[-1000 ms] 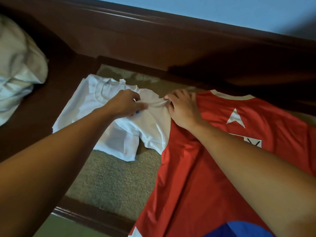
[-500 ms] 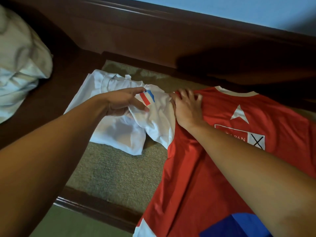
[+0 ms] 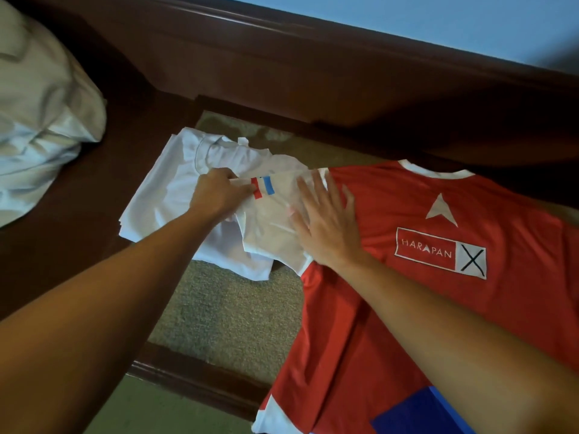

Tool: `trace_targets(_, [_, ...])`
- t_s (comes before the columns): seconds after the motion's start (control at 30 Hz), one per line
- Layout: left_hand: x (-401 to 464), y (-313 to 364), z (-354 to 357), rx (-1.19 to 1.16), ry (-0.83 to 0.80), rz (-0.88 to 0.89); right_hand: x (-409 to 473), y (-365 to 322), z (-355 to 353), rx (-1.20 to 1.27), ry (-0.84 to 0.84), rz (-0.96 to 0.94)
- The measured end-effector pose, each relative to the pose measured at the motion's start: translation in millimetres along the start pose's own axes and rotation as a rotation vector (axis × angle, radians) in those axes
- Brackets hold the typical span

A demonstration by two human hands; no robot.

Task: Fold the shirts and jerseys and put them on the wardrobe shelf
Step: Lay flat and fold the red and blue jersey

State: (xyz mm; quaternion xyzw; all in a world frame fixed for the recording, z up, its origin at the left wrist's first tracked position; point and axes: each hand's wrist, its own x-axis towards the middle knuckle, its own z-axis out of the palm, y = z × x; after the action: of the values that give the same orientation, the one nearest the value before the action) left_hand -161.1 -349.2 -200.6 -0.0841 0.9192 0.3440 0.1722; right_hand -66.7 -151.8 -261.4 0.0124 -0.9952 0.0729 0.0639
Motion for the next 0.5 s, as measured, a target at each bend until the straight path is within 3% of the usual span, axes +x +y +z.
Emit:
trace_targets(0.07, [-5.3, -4.7, 4.5, 0.220, 0.173, 0.120, -7.9, -10.2, 8.0, 0.016, -0.120, 0.022])
trace_targets(0.13, [-10.8, -5.3, 12.5, 0.432, 0.384, 0.395, -11.5, -15.4, 12.9, 0.017, -0.151, 0.046])
trace_targets(0.2, [-21.7, 3.1, 25.0, 0.558, 0.435, 0.644, -11.7, -18.6, 10.1, 0.030, -0.090, 0.070])
trace_targets(0.27, [-33.8, 8.4, 45.0, 0.625, 0.397, 0.784, -11.5, -19.8, 7.1, -0.006, -0.031, 0.100])
trace_targets(0.33, [-45.4, 7.4, 62.6, 0.656, 0.319, 0.775, -13.7, -18.3, 8.2, -0.050, -0.039, 0.159])
trace_targets(0.5, [-43.8, -38.3, 76.0, 0.658, 0.039, 0.469, -22.1, -8.6, 20.7, -0.037, -0.173, 0.209])
